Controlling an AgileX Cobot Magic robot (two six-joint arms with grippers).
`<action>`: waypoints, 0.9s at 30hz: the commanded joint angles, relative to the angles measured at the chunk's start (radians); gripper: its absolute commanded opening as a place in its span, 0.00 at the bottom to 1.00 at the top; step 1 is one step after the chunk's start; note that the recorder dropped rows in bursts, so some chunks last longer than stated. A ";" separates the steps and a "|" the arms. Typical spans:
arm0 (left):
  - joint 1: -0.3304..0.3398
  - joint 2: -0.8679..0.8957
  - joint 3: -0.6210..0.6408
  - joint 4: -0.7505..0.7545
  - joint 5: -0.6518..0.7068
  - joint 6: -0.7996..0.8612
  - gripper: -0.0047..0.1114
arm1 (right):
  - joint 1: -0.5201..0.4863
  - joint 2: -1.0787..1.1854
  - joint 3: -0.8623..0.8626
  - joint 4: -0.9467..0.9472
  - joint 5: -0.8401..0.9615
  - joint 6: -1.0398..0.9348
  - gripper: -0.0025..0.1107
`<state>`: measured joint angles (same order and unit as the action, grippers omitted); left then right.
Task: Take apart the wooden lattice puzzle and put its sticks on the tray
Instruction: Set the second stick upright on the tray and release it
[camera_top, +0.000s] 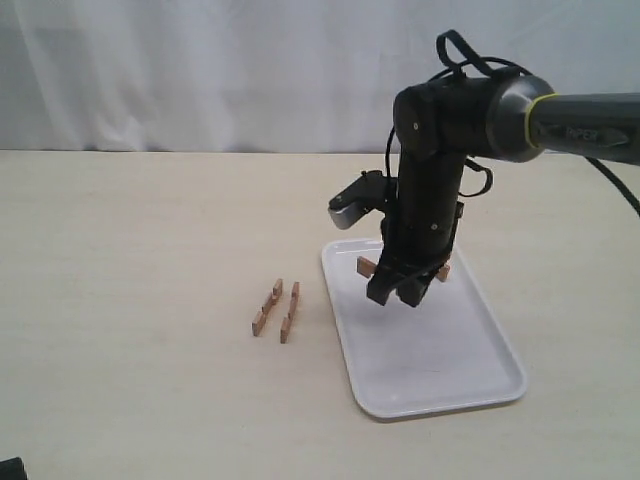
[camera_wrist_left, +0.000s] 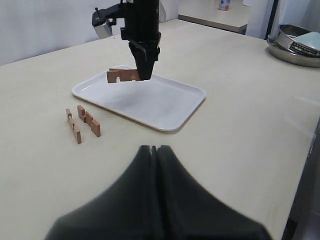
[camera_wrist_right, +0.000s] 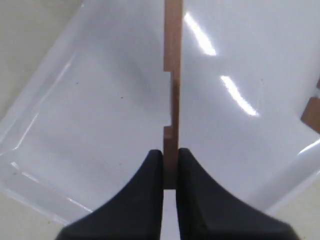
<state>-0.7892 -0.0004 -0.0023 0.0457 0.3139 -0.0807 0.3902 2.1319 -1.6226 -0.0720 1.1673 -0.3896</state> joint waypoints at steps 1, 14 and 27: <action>-0.003 0.000 0.002 -0.004 -0.005 -0.003 0.04 | -0.006 -0.009 0.078 -0.079 -0.181 0.095 0.06; -0.003 0.000 0.002 -0.004 -0.005 -0.003 0.04 | -0.066 -0.005 0.130 -0.126 -0.308 0.278 0.06; -0.003 0.000 0.002 -0.004 -0.005 -0.003 0.04 | -0.088 -0.005 0.130 -0.054 -0.309 0.270 0.06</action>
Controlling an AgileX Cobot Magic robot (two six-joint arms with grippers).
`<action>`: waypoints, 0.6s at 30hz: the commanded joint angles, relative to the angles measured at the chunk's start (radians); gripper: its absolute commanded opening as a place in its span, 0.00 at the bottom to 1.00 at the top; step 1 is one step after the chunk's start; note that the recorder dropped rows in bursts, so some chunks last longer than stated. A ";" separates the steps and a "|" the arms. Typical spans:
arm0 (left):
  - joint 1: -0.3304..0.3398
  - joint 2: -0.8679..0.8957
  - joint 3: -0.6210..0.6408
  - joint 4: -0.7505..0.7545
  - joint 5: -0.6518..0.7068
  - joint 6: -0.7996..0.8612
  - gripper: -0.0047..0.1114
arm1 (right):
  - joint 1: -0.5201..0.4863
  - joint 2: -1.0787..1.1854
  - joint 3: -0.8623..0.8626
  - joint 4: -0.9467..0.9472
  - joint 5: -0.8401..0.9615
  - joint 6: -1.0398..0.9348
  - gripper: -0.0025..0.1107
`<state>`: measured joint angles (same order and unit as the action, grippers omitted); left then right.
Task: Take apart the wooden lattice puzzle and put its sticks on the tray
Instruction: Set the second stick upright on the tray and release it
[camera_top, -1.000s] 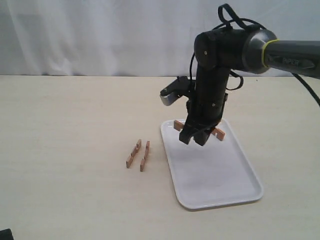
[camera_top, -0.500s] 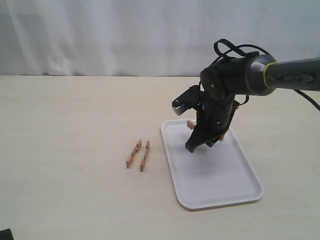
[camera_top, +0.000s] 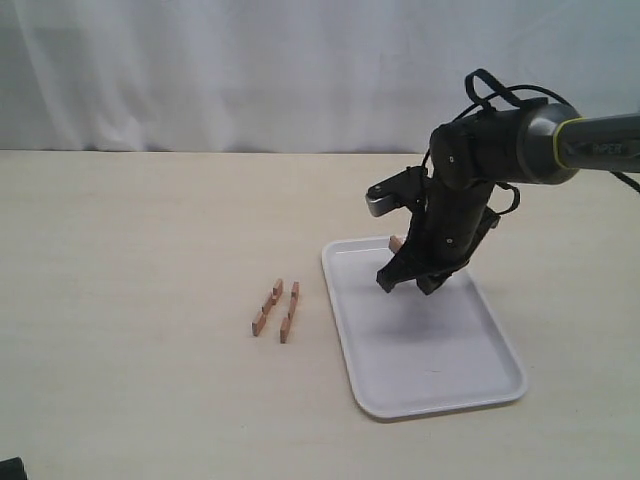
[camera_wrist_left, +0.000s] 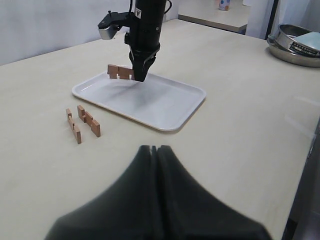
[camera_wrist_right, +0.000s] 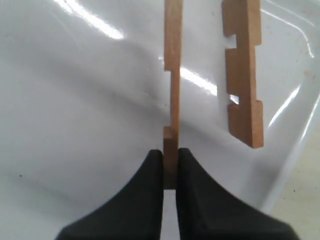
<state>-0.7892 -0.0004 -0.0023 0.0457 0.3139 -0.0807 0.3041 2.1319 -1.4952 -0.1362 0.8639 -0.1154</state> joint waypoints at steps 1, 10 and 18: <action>-0.003 0.000 0.002 -0.004 -0.005 -0.003 0.04 | -0.002 -0.005 0.003 0.014 -0.007 -0.004 0.06; -0.003 0.000 0.002 -0.004 -0.005 -0.003 0.04 | -0.002 0.013 0.003 0.029 -0.029 -0.002 0.06; -0.003 0.000 0.002 -0.004 -0.005 -0.003 0.04 | 0.000 0.012 0.003 0.077 -0.025 -0.002 0.06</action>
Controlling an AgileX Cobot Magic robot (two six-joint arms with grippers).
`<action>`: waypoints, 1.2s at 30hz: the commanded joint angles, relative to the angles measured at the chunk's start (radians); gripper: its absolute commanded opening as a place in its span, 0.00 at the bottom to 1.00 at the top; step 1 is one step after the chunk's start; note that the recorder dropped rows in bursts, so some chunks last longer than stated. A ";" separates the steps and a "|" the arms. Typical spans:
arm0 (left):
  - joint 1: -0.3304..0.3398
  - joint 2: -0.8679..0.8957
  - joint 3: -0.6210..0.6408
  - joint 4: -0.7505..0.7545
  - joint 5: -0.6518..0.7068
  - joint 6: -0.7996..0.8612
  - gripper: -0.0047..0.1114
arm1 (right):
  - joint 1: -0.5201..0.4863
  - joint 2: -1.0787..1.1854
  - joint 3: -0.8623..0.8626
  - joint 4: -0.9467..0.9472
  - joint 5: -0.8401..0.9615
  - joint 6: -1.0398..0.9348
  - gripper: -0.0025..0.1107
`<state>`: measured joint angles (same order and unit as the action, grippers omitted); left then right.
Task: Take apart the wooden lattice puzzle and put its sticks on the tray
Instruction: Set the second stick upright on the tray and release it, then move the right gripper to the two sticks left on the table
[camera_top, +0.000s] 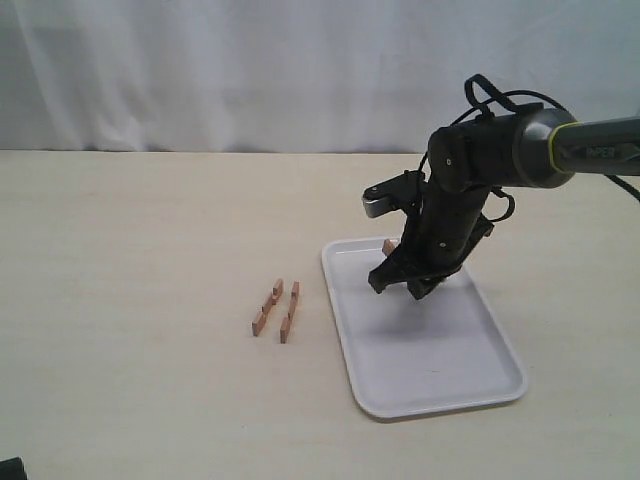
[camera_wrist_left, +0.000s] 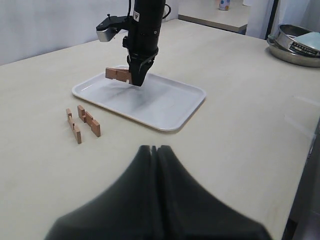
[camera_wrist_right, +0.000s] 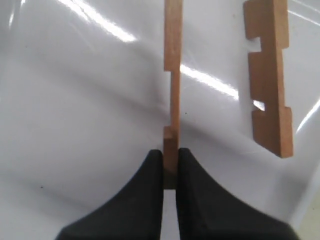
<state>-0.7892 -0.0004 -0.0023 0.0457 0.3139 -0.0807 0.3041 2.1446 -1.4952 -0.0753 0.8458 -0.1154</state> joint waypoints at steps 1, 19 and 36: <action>-0.003 0.000 0.002 -0.004 -0.005 -0.003 0.04 | 0.000 0.000 0.003 0.016 -0.005 -0.002 0.06; -0.003 0.000 0.002 -0.004 -0.005 -0.003 0.04 | 0.000 0.003 0.007 0.016 0.000 -0.002 0.32; -0.003 0.000 0.002 -0.004 -0.005 -0.003 0.04 | 0.000 -0.013 0.005 0.014 0.075 0.005 0.41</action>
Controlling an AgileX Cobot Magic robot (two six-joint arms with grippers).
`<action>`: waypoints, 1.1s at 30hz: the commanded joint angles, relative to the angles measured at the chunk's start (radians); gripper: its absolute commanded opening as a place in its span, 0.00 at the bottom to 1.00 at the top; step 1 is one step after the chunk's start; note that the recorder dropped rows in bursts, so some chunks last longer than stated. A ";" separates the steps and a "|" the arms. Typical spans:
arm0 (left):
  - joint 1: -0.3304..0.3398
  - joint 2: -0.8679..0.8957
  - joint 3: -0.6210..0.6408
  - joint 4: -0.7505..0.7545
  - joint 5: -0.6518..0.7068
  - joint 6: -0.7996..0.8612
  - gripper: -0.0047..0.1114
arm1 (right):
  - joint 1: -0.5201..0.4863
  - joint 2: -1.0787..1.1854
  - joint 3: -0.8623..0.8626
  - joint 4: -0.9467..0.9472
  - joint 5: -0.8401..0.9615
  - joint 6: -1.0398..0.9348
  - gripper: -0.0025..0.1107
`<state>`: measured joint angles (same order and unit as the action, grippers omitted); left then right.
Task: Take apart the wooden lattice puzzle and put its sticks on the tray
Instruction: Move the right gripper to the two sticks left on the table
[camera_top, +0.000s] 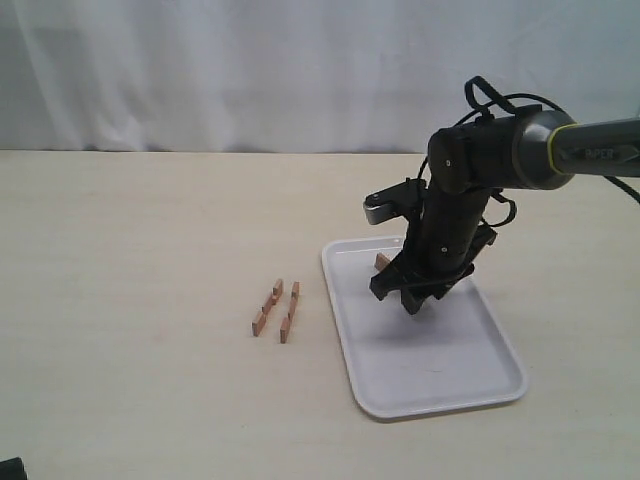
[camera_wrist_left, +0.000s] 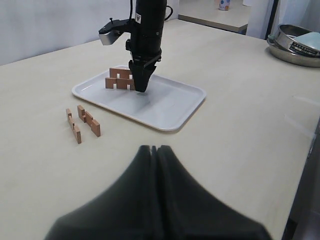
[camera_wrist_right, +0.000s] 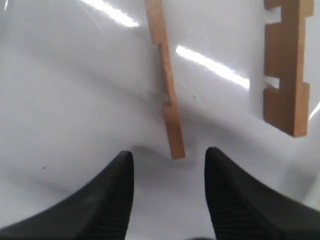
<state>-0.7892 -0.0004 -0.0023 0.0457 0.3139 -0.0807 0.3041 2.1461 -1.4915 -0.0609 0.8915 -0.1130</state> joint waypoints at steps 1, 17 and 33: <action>-0.003 0.000 0.002 -0.004 -0.005 -0.003 0.04 | 0.000 -0.022 0.001 -0.001 0.040 0.003 0.41; -0.003 0.000 0.002 -0.004 -0.005 -0.003 0.04 | 0.000 -0.101 -0.007 0.190 0.177 0.003 0.41; -0.003 0.000 0.002 -0.004 -0.005 -0.003 0.04 | 0.000 -0.101 -0.007 0.608 0.245 -0.101 0.41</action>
<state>-0.7892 -0.0004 -0.0023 0.0457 0.3139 -0.0807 0.3041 2.0486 -1.4974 0.4664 1.1226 -0.1762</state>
